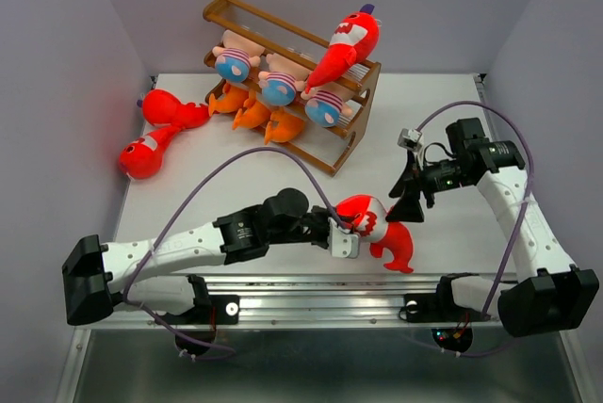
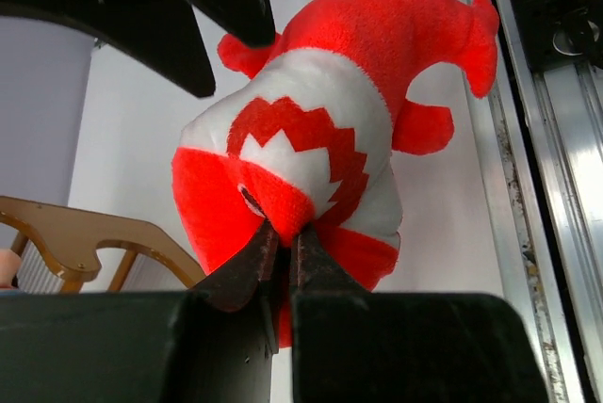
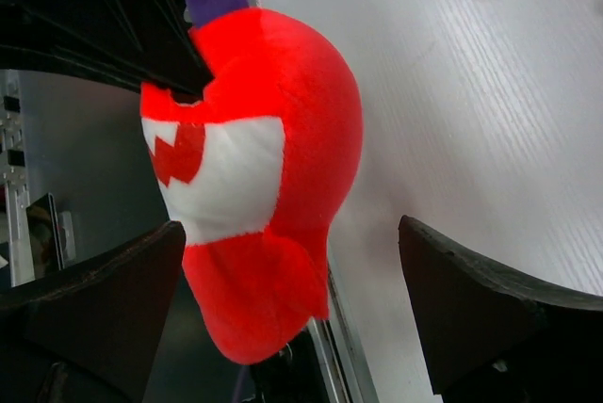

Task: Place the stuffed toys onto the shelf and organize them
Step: Pass the stuffed toy from the left arm to the right

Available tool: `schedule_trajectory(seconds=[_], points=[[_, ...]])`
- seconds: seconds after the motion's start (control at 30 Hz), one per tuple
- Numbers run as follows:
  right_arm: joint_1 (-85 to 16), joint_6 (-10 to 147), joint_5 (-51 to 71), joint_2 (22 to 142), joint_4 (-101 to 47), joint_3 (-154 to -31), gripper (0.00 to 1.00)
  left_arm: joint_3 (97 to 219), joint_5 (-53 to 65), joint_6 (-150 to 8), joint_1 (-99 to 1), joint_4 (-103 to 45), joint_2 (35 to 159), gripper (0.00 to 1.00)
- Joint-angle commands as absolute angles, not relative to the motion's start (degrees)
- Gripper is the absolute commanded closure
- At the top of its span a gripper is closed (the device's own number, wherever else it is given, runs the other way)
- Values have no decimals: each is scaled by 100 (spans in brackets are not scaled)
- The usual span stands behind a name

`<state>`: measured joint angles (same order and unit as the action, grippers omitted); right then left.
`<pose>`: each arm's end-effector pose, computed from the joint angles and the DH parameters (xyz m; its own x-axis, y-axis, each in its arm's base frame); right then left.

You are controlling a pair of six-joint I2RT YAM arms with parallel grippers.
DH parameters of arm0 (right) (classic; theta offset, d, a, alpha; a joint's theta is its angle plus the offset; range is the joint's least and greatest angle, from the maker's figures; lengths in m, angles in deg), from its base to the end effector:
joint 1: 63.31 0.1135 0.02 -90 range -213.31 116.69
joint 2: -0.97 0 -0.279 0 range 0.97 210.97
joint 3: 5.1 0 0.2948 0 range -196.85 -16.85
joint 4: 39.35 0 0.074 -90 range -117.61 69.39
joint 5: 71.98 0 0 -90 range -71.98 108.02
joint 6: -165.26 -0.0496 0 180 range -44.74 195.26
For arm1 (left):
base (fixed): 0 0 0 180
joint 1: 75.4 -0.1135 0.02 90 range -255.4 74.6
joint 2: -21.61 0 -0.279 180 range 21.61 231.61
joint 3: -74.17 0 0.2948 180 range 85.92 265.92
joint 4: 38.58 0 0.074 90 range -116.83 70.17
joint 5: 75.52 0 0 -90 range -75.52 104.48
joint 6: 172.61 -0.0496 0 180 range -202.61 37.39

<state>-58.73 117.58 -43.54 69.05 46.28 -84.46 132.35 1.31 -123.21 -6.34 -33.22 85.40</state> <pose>0.2271 0.0619 0.3360 -0.5249 -0.3637 -0.7695 -0.8492 0.2852 0.4444 0.1003 -0.2938 0.3117 0.5922 0.2255 -0.7736 0.7954 -0.0101 0.6060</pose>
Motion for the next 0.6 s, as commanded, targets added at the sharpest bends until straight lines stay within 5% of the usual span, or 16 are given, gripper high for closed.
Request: schedule_trajectory(seconds=[0.0, 0.3, 0.57], points=[[-5462, 11000, -4386, 6891, 3823, -8452, 0, 13636, -63, -13146, -588, -3878, 8725, 100], [-4794, 10856, -4315, 7216, 3664, -8479, 6, 14084, -204, -13851, -588, -3826, 9210, 100], [-4793, 10830, -4192, 7138, 3629, -8348, 73, 13762, 7, -13737, -588, -4412, 9105, 100]])
